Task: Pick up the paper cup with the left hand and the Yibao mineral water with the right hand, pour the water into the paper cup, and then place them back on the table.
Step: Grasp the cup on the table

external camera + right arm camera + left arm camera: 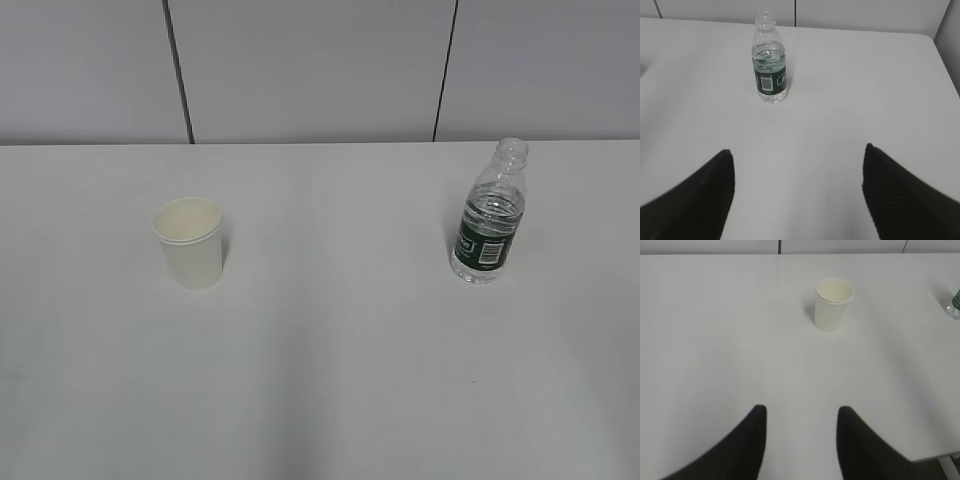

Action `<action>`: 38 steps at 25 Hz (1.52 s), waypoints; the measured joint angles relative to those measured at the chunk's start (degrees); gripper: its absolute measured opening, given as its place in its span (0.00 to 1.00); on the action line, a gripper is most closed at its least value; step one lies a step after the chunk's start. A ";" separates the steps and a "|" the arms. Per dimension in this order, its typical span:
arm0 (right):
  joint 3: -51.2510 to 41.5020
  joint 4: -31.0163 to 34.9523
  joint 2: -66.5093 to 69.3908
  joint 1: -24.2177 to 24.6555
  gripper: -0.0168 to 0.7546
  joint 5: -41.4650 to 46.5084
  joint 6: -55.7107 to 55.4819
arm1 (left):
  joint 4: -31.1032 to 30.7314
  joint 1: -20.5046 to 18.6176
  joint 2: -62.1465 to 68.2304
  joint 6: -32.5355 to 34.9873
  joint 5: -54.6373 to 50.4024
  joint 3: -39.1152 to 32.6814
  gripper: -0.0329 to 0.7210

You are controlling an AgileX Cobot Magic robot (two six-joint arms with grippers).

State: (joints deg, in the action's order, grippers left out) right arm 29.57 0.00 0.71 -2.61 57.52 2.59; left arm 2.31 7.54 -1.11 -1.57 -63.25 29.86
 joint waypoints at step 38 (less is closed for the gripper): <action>-0.35 -1.87 49.66 0.00 0.78 -51.13 0.00 | 0.46 0.00 56.11 -0.85 36.15 17.48 0.81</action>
State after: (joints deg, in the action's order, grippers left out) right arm 29.22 -1.87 50.38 -2.61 6.39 2.59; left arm 2.77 7.54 54.99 -2.42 -27.10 47.35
